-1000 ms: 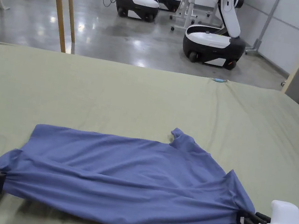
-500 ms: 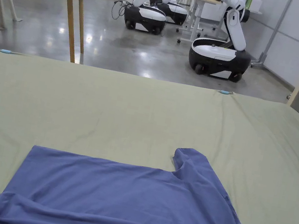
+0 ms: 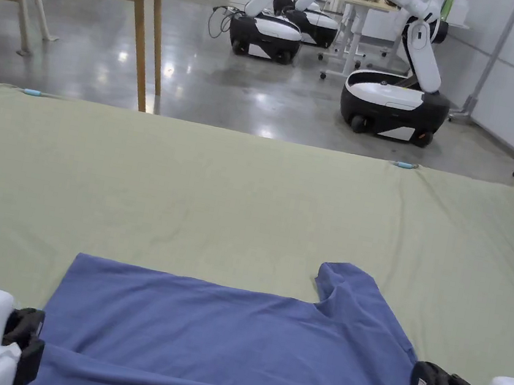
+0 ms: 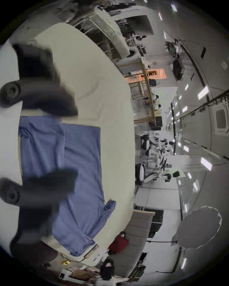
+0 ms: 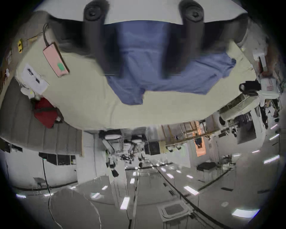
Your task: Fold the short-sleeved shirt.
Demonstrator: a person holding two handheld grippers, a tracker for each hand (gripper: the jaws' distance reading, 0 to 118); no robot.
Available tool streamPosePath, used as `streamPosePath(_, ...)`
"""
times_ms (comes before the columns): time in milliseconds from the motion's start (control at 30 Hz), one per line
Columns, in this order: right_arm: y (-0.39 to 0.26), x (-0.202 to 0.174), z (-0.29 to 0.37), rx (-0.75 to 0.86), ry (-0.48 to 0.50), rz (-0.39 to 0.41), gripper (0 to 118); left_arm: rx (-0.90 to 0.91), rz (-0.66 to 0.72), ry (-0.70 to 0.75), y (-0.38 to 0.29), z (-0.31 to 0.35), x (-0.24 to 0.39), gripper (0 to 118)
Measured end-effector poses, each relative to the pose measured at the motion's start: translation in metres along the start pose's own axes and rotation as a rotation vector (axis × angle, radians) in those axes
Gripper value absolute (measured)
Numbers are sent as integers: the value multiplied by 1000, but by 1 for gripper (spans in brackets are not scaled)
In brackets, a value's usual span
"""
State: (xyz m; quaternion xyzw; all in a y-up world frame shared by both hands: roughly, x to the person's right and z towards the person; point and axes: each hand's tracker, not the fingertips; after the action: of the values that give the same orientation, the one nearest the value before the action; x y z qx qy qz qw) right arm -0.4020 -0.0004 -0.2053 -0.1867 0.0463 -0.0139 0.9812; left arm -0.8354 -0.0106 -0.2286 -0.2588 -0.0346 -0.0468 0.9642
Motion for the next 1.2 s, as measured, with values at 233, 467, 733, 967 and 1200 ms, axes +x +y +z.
streamPosePath(233, 1, -10, -20, -56, 60, 20, 6, -85, 27, -48, 16, -61, -19, 4)
streamPosePath(467, -3, 10, -45, -128, 27, 6, 6, -173, -27, -21, 57, -176, -37, 112)
streamPosePath(733, -1, 54, -95, -242, -88, 7, 6, -317, 6, 72, 62, -291, -41, 114)
streamPosePath(967, 9, 100, -211, -425, -218, 132, 23, -386, -57, -2, 59, -276, -28, 22)
streamPosePath(1200, 9, 119, -316, -530, -265, 197, 107, -350, -38, -20, 68, -253, -29, 10)
